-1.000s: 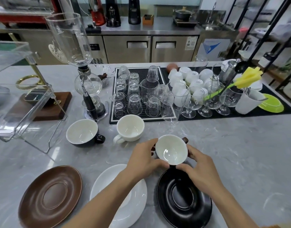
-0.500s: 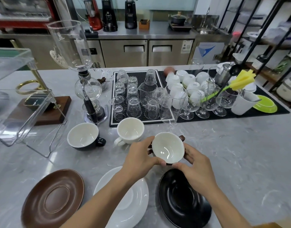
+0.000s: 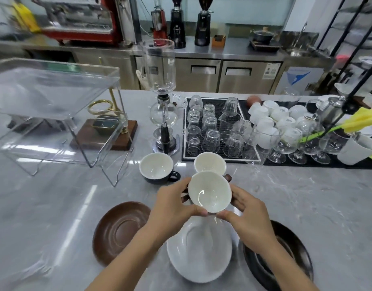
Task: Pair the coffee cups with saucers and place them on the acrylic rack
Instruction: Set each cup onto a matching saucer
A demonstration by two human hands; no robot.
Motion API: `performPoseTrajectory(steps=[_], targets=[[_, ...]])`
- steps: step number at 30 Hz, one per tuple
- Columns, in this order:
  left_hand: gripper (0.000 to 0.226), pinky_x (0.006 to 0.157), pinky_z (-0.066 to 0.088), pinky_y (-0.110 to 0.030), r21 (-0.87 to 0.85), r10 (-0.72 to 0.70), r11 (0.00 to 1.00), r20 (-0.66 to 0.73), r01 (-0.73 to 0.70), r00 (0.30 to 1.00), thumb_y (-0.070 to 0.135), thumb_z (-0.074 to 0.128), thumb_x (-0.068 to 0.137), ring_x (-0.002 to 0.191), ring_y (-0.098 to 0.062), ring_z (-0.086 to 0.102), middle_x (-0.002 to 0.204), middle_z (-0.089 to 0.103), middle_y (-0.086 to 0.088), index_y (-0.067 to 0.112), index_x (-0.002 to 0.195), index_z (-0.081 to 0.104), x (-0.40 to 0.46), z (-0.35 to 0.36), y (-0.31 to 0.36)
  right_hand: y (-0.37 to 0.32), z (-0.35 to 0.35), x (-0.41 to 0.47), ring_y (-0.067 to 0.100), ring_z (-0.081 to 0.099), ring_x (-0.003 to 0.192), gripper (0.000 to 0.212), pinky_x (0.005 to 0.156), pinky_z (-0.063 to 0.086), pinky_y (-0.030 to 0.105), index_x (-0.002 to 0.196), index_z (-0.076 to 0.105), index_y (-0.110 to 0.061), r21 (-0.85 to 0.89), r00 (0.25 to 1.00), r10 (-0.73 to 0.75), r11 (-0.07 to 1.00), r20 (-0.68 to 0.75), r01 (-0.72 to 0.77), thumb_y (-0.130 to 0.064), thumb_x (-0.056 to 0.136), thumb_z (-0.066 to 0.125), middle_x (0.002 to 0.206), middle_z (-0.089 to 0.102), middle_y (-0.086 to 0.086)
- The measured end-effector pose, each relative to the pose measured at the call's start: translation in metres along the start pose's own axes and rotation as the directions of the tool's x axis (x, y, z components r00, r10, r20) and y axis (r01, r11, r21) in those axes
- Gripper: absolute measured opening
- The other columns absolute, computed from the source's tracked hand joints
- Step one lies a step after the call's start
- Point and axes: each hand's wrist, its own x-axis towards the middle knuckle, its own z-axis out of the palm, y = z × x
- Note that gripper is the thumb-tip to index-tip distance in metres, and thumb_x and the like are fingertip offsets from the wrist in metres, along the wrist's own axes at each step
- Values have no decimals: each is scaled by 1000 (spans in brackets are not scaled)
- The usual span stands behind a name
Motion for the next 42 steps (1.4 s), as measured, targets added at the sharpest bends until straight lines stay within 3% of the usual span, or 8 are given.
performPoseTrajectory(steps=[3, 6, 10, 16, 21, 30, 37, 42], targets=[[68, 87, 54, -19, -44, -25, 999, -44, 23, 999, 16, 93, 53, 100, 4, 67, 101, 74, 25, 51, 105, 66, -17, -28, -7, -12, 26, 0, -11, 63, 107, 72, 92, 47, 9, 115, 63, -47, 7, 998, -12, 1000, 56, 12, 0, 64, 85, 106, 70, -35], [71, 88, 53, -17, -52, -25, 998, -85, 20, 996, 11, 91, 56, 103, 5, 68, 106, 74, 26, 43, 114, 68, -34, -54, -17, -25, 52, -1, -15, 63, 104, 75, 85, 45, 1, 108, 61, -51, -2, 995, -34, 999, 92, 34, 3, 62, 85, 102, 69, -39], [77, 81, 55, -14, -21, -61, 998, -148, 59, 987, 12, 92, 50, 93, 11, 68, 96, 72, 37, 59, 103, 61, -50, -81, -34, -40, 83, -5, -17, 63, 101, 76, 84, 45, 1, 101, 60, -54, -13, 989, -56, 998, 136, 59, 6, 61, 85, 97, 67, -43], [73, 73, 53, -9, -90, -159, 985, -183, 144, 970, -1, 91, 48, 87, 8, 71, 91, 74, 31, 34, 108, 70, -78, -110, -64, -51, 123, -15, -13, 64, 104, 72, 91, 49, 11, 100, 61, -56, -38, 975, -44, 998, 219, 54, -1, 60, 84, 101, 69, -39], [78, 71, 56, -13, -114, -209, 975, -188, 190, 960, -1, 92, 46, 86, 3, 72, 92, 76, 25, 38, 110, 69, -101, -126, -84, -47, 152, -24, -8, 66, 104, 69, 96, 53, 25, 102, 63, -58, -89, 966, 15, 996, 259, 9, -13, 54, 83, 103, 71, -32], [84, 75, 59, -19, -94, -235, 971, -198, 220, 952, 17, 92, 41, 92, 5, 68, 91, 71, 37, 77, 89, 59, -114, -132, -105, -40, 176, -36, 2, 67, 100, 68, 93, 55, 33, 107, 60, -60, -145, 959, 58, 989, 279, -17, -23, 54, 78, 102, 74, -19], [74, 86, 59, -28, -70, -227, 973, -173, 218, 959, 36, 86, 37, 96, 2, 69, 96, 70, 37, 58, 103, 61, -109, -136, -109, -39, 177, -33, 1, 66, 101, 70, 93, 54, 31, 115, 58, -58, -173, 955, 78, 984, 285, -29, -24, 57, 79, 103, 74, -18], [80, 82, 56, -18, -41, -234, 972, -153, 231, 960, 36, 86, 38, 94, 12, 65, 97, 67, 41, 50, 113, 61, -107, -135, -110, -41, 174, -32, -1, 65, 102, 71, 89, 53, 22, 105, 55, -68, -164, 957, 70, 986, 283, -23, -20, 60, 80, 103, 71, -24]])
